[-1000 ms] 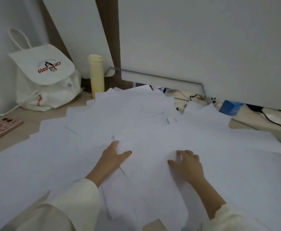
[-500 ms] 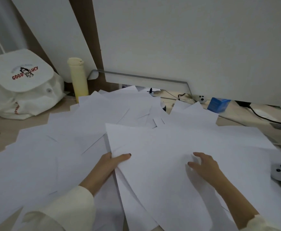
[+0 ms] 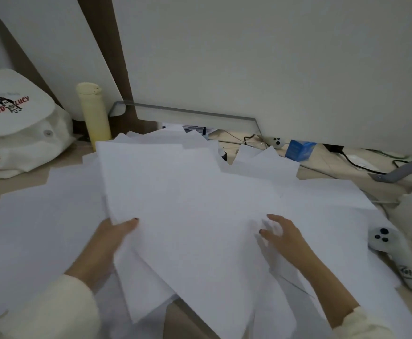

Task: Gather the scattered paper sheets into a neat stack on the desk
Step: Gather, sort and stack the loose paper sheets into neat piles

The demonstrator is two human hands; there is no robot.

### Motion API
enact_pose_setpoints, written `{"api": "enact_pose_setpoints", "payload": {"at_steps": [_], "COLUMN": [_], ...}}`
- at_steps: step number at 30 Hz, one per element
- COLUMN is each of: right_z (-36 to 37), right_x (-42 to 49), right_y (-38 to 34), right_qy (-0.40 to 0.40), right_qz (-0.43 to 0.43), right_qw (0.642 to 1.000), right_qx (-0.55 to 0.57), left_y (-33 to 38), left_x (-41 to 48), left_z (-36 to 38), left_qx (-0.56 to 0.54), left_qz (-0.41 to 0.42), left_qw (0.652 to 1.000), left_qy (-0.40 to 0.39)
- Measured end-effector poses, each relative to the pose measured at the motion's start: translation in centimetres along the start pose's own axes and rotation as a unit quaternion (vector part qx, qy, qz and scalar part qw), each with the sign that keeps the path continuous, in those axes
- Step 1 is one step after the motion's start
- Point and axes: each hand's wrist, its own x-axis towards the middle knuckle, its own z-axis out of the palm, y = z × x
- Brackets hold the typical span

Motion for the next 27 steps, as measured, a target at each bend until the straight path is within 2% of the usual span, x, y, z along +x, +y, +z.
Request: {"api": "enact_pose_setpoints", "payload": {"at_steps": [3,5,9,13,15,17,20,23,27], "right_z": [-1.8,-1.8,1.6,6.1,7.3,7.6,7.2,7.2,8.2], "right_x": [0.1,0.2,1.0,2.1,2.7,3.2,3.5,3.5,3.1], "right_y": [1.9,2.1,-1.6,-5.9,-7.5,-8.6,-9.6,-9.7,-10.0], "right_qy": [0.045,0.045,-0.014,-0.041,-0.053,-0.063,-0.093,-0.142,-0.184], "right_qz": [0.088,0.122,0.082,0.048,0.051,0.077,0.128,0.147,0.098], "right_qw": [0.995,0.990,0.994,0.997,0.993,0.978,0.936,0.924,0.929], "right_qx": [0.018,0.046,0.070,0.047,0.088,0.182,0.314,0.324,0.307], "left_y": [0.9,0.6,-0.5,-1.3,-1.3,-1.2,-1.2,-1.5,-2.2], "left_x": [-0.8,-1.1,-1.8,-1.7,-1.1,-0.6,0.1,0.5,0.7], "left_z": [-4.8,-7.6,-9.7,-9.8,-10.3,-10.6,-10.8,-10.8,-10.3], "left_qx": [-0.003,-0.004,0.006,-0.036,-0.065,-0.077,-0.069,-0.049,-0.034], "left_qz": [0.026,0.016,-0.017,-0.017,-0.020,-0.018,-0.023,-0.038,-0.031], "left_qw": [0.999,0.998,0.997,0.995,0.992,0.992,0.994,0.995,0.995], "left_qy": [0.042,0.069,0.075,0.091,0.103,0.100,0.086,0.075,0.087]}}
